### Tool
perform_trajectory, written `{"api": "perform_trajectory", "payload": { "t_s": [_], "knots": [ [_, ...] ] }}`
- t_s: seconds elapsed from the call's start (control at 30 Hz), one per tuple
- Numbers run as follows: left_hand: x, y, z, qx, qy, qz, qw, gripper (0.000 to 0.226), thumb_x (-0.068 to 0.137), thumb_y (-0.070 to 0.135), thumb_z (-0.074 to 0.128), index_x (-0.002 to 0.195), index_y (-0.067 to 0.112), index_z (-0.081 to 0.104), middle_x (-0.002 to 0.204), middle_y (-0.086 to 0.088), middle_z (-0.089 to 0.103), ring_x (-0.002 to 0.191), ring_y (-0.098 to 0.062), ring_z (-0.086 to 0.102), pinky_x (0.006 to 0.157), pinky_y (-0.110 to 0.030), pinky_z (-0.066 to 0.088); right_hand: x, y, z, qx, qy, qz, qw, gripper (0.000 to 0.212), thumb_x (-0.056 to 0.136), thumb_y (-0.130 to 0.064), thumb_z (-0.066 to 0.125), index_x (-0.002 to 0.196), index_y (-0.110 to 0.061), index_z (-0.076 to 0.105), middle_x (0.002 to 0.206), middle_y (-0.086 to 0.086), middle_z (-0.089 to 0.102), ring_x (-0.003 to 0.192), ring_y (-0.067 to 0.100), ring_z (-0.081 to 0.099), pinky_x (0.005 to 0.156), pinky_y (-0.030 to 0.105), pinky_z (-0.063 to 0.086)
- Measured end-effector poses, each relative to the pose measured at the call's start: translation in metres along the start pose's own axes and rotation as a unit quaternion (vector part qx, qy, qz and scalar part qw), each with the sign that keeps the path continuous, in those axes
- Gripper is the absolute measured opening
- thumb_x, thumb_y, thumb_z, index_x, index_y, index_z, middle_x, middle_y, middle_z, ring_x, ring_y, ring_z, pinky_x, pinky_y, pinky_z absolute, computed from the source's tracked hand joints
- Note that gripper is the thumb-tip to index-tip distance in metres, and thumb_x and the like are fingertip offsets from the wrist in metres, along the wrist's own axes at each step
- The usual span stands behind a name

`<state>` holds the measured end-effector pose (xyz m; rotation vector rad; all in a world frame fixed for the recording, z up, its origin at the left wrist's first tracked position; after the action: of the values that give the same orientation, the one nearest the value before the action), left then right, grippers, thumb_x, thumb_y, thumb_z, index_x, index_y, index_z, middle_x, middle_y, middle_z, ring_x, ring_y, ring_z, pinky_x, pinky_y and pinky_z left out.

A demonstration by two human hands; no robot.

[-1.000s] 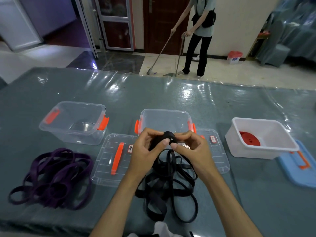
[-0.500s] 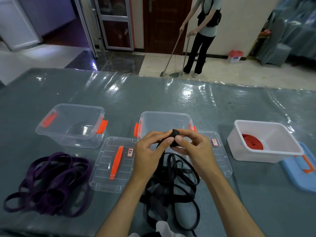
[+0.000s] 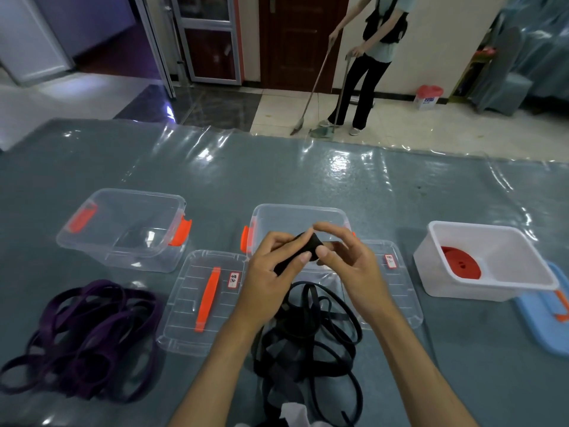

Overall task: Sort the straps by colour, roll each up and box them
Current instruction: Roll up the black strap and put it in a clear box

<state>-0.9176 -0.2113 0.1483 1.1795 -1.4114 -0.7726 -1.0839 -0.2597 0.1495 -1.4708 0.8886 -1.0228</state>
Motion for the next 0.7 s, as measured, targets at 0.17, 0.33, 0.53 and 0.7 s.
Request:
{"api": "perform_trajectory", "payload": {
  "t_s": [0.17,0.33,0.53,0.7],
  "knots": [
    [0.005,0.002,-0.006,0.018,-0.013,0.013,1.0,0.046,0.095,0.026,0.078,0.14,0.031,0.067,0.117,0.01,0.067,0.117,-0.018,0.066,0.102,-0.019,0.049,0.002,-0.004,-0.015,-0.023,-0.012,-0.037,0.999,0.035,0.089,-0.03,0.084,0.122,-0.027,0.076,0.121,0.003,0.075,0.113,0.026,0.073,0.092,0.047,0.063],
    [0.004,0.003,-0.01,-0.144,0.058,-0.04,0.987,0.054,0.082,0.017,0.09,0.125,0.02,0.057,0.113,-0.007,0.078,0.112,-0.027,0.074,0.103,-0.033,0.056,-0.005,0.001,-0.011,0.055,0.018,-0.034,0.998,0.039,0.087,-0.025,0.086,0.121,-0.015,0.07,0.122,0.012,0.074,0.112,0.033,0.074,0.087,0.051,0.064],
    [-0.002,0.009,-0.011,-0.117,0.052,-0.031,0.991,0.033,0.085,0.018,0.088,0.112,0.025,0.07,0.111,-0.001,0.078,0.111,-0.022,0.074,0.098,-0.027,0.057,-0.008,-0.006,-0.01,0.015,-0.021,-0.005,1.0,0.036,0.077,-0.032,0.093,0.099,-0.017,0.069,0.113,0.005,0.076,0.109,0.027,0.075,0.09,0.046,0.063],
    [-0.008,0.012,-0.008,-0.103,0.053,0.001,0.993,0.021,0.085,0.022,0.087,0.105,0.022,0.08,0.115,0.001,0.078,0.114,-0.023,0.073,0.101,-0.038,0.058,-0.011,-0.017,-0.01,0.002,0.006,-0.016,1.0,0.034,0.074,-0.03,0.093,0.1,-0.019,0.075,0.105,0.006,0.079,0.094,0.026,0.079,0.088,0.043,0.063]
  ]
}}
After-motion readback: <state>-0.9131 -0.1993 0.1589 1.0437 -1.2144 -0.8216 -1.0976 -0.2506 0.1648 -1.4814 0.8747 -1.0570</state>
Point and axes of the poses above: each hand's wrist, its own x-axis towards the middle knuckle, its own z-axis out of the palm, y = z × x, the point moved 5 cm from there along x, towards the middle knuckle
